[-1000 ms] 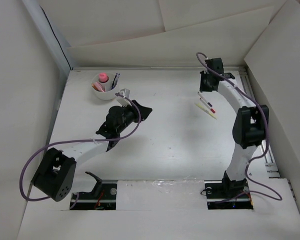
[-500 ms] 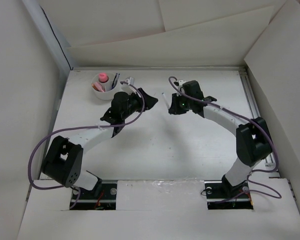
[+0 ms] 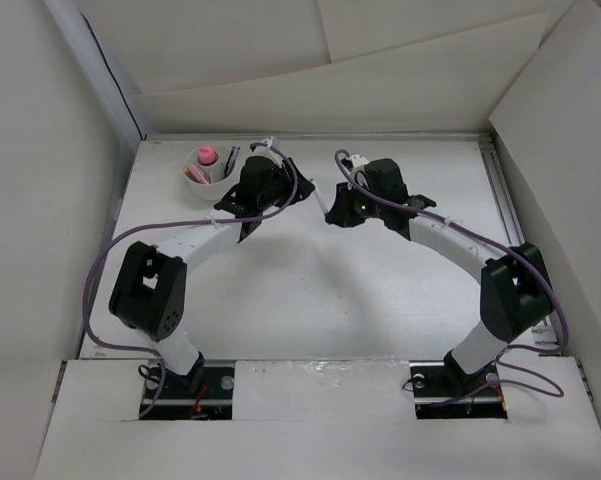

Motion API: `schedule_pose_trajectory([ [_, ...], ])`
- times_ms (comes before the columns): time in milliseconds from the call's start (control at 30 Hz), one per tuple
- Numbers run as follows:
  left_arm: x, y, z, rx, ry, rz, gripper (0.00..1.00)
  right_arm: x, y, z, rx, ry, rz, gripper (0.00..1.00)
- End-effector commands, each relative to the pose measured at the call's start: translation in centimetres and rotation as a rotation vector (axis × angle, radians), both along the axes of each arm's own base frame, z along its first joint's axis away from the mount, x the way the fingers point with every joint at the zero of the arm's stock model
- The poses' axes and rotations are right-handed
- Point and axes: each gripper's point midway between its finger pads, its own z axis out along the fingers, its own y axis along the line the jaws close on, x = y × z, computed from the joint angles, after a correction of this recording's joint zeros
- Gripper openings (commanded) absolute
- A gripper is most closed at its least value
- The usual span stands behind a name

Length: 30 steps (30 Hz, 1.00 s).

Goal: Sort the stationery into containers
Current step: Pass the stationery from the right arm to the left

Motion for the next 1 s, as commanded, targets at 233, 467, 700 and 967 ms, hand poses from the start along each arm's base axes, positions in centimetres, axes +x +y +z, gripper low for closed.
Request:
schedule_pose_trajectory([
  [233,1.3,0.8,1.2,-0.005,-0.019,0.003,0.42,-0.6,1.3,2.0,0.051,-0.058,0.053,0.00],
  [467,2.1,10.2,1.6,-0.128,-0.030,0.292,0.12,-0.4,1.2,1.9,0.047,-0.061,0.046,0.00],
  [700,2.8,23.1,-0.7,-0.158,-0.006,0.672,0.00,-0.5,0.7,2.4,0.052,-0.070,0.036,0.00],
  [967,5.5,27.4,0.7,-0.055,-0.016,0.868,0.00,-0.5,0.7,2.4,0.052,-0.070,0.036,0.00],
])
